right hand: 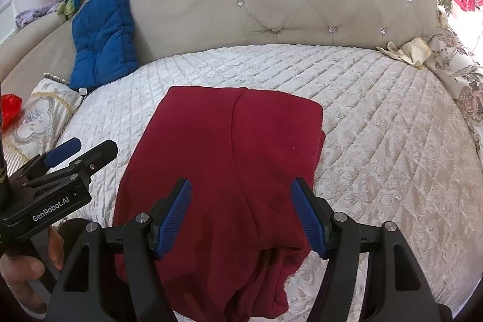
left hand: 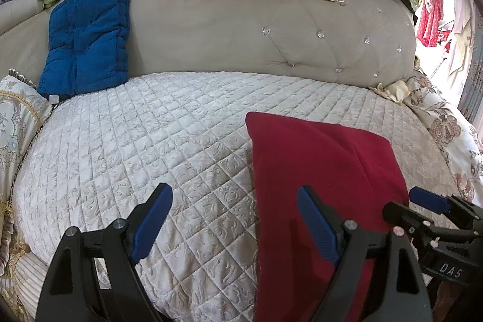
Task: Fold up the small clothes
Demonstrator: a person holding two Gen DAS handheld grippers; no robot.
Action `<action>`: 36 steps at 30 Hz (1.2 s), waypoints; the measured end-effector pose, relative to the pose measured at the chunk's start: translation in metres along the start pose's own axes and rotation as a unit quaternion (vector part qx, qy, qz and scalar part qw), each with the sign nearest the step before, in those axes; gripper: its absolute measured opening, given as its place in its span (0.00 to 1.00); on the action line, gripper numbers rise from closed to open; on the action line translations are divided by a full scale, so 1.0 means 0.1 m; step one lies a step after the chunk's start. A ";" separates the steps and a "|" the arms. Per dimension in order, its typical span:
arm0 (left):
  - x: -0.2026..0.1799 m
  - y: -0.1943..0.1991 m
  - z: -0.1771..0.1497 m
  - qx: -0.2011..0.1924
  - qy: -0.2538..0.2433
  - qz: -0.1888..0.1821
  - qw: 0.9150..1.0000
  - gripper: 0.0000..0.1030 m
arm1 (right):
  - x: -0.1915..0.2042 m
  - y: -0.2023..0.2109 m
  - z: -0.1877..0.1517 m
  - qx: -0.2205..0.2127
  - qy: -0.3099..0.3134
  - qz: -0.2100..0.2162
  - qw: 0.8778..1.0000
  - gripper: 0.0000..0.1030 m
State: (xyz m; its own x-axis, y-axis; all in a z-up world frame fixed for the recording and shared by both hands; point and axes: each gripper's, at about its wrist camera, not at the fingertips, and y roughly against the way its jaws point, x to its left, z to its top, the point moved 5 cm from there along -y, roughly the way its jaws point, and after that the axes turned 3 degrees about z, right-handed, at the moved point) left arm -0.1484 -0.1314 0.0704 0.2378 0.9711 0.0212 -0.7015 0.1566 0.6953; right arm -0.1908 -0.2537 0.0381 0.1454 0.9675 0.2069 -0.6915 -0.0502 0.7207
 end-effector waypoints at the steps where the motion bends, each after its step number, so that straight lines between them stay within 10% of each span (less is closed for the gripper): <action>1: 0.00 0.00 0.00 0.000 0.000 0.000 1.000 0.85 | 0.01 0.00 0.00 0.000 0.000 0.000 1.000 0.47; 36: -0.01 -0.01 -0.02 0.003 -0.004 0.004 1.000 0.85 | 0.03 -0.04 -0.02 0.005 -0.001 0.001 1.000 0.47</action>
State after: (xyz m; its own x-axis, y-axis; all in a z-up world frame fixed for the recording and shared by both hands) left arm -0.1494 -0.1327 0.0682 0.2378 0.9708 0.0328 -0.6998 0.1479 0.6989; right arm -0.1890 -0.2501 0.0340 0.1462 0.9667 0.2101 -0.6845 -0.0545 0.7270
